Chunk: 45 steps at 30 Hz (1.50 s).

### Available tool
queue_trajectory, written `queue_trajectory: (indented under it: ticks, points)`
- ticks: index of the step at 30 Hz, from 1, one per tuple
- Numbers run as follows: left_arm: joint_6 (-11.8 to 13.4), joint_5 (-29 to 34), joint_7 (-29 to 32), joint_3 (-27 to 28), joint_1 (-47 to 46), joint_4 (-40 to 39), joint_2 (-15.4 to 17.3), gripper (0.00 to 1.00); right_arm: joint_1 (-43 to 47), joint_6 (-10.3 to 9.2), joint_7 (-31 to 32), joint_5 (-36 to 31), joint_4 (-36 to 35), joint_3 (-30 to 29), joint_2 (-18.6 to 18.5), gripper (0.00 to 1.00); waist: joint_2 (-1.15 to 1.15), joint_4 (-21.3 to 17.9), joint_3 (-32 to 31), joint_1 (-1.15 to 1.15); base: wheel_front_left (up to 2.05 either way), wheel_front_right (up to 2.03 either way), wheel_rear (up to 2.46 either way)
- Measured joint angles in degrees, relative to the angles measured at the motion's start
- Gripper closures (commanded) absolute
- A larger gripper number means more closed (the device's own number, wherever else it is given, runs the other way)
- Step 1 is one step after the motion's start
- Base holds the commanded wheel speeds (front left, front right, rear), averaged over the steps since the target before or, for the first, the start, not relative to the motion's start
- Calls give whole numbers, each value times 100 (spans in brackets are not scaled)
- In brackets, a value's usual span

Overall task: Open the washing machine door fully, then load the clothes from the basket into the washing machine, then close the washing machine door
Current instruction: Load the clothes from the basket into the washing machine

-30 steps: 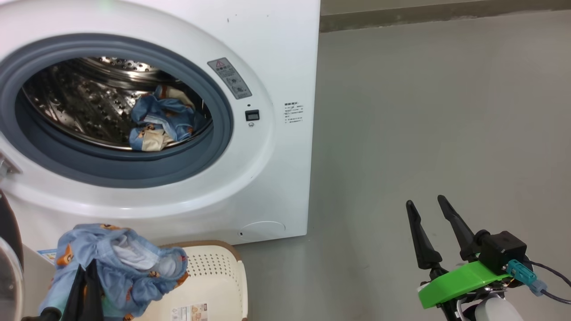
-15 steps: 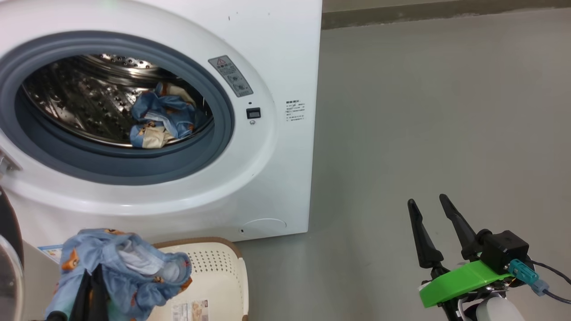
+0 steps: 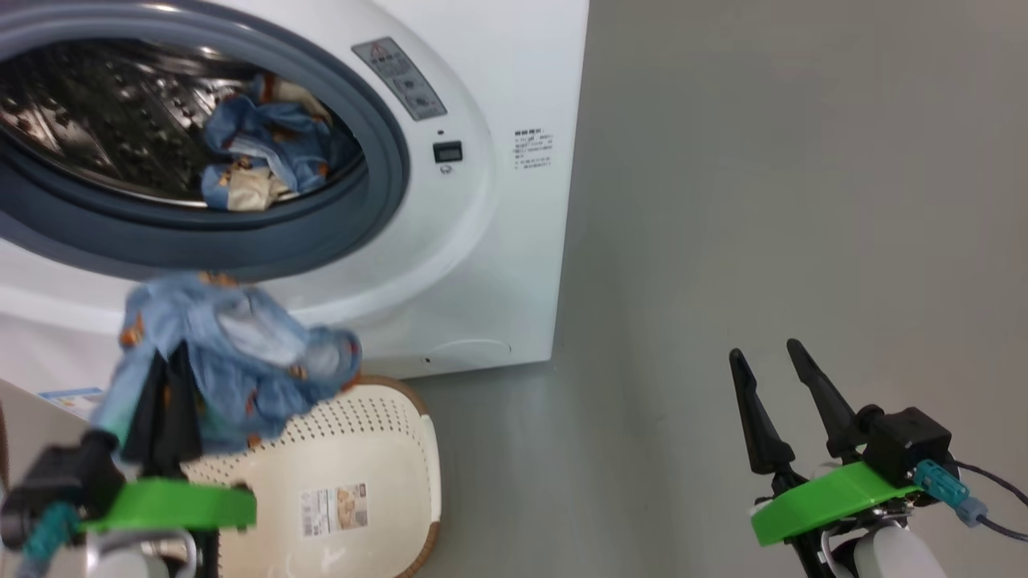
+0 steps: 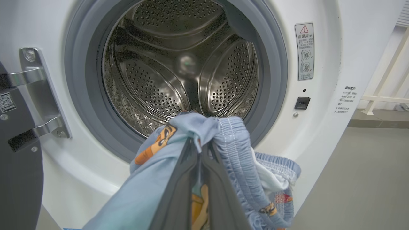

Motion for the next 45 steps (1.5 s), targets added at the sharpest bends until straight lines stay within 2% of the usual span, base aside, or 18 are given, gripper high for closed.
queue_trajectory:
  ticks: [11, 21, 34, 40, 45]
  points:
    - [-54, 164, -11, 148, -1878, 468, 383, 100, -393, 0, 0, 112, -88, 158, -1, 0, 0, -221, 698, 0, 0, 0, 0]
    - [-58, 215, -26, 345, -2990, 933, 626, 100, -561, 0, 0, 200, -156, 175, -2, 0, 0, -495, 1279, 0, 0, 0, 0]
    - [-100, 144, -31, 165, -4758, 2760, 995, 100, -894, 0, 0, 319, -208, 407, -3, 0, 0, -685, 2169, 0, 0, 0, 0]
    - [-100, -209, 231, -62, -5549, 3627, 1251, 100, -961, 0, 0, 358, -223, 486, -4, 0, 0, -736, 2538, 0, 0, 0, 0]
    - [-101, -671, 511, -457, -6047, 4009, 1340, 100, -1017, 0, 0, 415, -232, 545, -4, 0, 0, -751, 2785, 0, 0, 0, 0]
